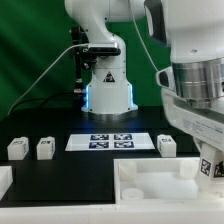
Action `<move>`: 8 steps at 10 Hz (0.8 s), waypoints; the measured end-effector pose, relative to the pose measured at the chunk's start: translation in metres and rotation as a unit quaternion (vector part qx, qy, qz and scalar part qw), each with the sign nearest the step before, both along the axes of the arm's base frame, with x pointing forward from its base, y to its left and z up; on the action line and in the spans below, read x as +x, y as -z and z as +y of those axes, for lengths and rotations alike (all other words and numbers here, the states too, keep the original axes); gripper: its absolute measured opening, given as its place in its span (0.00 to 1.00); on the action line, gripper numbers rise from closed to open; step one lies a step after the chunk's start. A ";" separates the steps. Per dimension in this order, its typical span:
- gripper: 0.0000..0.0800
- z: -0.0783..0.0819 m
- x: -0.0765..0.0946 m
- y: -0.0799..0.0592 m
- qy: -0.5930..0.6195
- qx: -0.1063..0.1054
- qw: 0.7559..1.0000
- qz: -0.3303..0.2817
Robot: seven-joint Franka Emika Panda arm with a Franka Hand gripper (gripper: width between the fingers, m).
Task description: Assemble one leg
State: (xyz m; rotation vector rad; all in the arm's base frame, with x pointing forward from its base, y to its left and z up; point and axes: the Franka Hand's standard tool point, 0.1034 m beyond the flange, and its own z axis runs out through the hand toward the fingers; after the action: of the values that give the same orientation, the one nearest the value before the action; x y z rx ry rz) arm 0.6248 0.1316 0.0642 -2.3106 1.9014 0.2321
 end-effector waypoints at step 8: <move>0.79 0.004 -0.002 -0.002 -0.020 0.007 0.999 -0.029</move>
Offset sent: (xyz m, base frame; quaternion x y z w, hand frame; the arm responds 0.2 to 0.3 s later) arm 0.0000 0.0000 0.0000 0.0000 0.0000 0.0000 1.0000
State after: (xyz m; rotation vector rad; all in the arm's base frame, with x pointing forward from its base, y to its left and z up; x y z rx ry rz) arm 0.6231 0.1357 0.0661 -2.3228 1.8217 0.1814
